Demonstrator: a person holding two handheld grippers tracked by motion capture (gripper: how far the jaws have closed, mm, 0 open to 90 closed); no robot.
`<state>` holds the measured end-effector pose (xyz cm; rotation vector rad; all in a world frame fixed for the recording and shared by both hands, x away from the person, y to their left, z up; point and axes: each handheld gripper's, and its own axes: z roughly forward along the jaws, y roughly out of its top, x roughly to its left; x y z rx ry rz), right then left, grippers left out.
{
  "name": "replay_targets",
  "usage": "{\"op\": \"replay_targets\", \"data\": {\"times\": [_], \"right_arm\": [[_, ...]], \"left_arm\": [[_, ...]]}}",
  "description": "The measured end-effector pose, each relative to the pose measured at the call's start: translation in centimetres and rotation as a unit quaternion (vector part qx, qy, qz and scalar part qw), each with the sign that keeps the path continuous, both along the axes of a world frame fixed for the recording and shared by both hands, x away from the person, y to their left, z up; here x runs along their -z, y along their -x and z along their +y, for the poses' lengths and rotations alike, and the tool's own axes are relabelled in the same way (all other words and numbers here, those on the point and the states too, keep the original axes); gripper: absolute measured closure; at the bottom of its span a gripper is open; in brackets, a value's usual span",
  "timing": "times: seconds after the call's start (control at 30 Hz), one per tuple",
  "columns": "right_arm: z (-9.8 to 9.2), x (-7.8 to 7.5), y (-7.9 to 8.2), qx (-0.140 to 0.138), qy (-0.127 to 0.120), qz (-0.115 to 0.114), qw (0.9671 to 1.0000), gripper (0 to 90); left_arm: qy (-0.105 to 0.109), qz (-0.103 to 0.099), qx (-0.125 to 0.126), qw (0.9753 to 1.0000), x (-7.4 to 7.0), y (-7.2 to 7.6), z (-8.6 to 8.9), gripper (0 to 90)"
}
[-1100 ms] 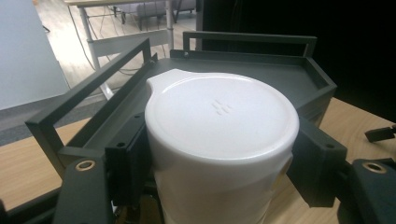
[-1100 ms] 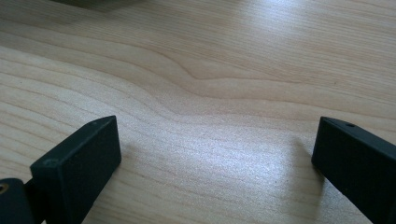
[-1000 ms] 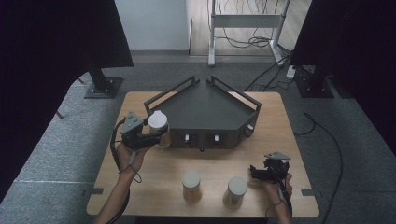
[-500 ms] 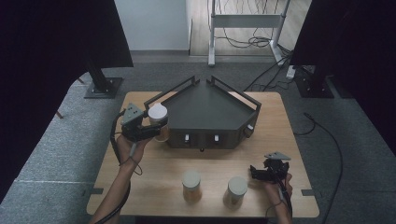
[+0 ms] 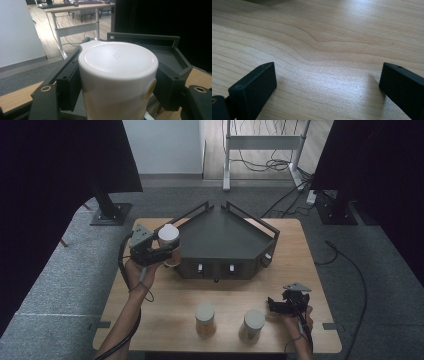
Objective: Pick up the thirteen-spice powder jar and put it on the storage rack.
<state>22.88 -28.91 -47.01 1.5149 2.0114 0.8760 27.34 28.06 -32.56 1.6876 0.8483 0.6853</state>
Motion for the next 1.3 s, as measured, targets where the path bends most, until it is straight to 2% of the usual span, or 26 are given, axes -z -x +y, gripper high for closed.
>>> {"op": "replay_targets", "data": {"times": [0.23,0.37,0.73,1.13,1.3], "right_arm": [[0.0,0.0,0.0,-0.001,0.000,0.000,1.0000,0.7],[0.0,0.0,0.0,-0.001,0.000,0.000,1.0000,0.7],[0.0,0.0,0.0,-0.002,0.000,0.000,1.0000,0.6],[0.0,0.0,0.0,-0.004,0.000,0.000,1.0000,0.6],[0.0,0.0,0.0,-0.004,0.000,0.000,1.0000,0.6]], "left_arm": [[-0.008,-0.006,-0.007,0.9999,0.0,-0.7,-1.0,30.9],[-0.001,-0.006,-0.012,0.9999,0.2,-1.2,-1.4,30.9],[-0.008,-0.006,-0.020,0.9997,-0.5,-2.7,-2.8,30.9],[-0.031,0.007,-0.026,0.9991,-0.3,-4.6,-4.7,30.9],[-0.029,0.011,-0.031,0.9990,-0.1,-4.9,-5.1,30.9]]}}
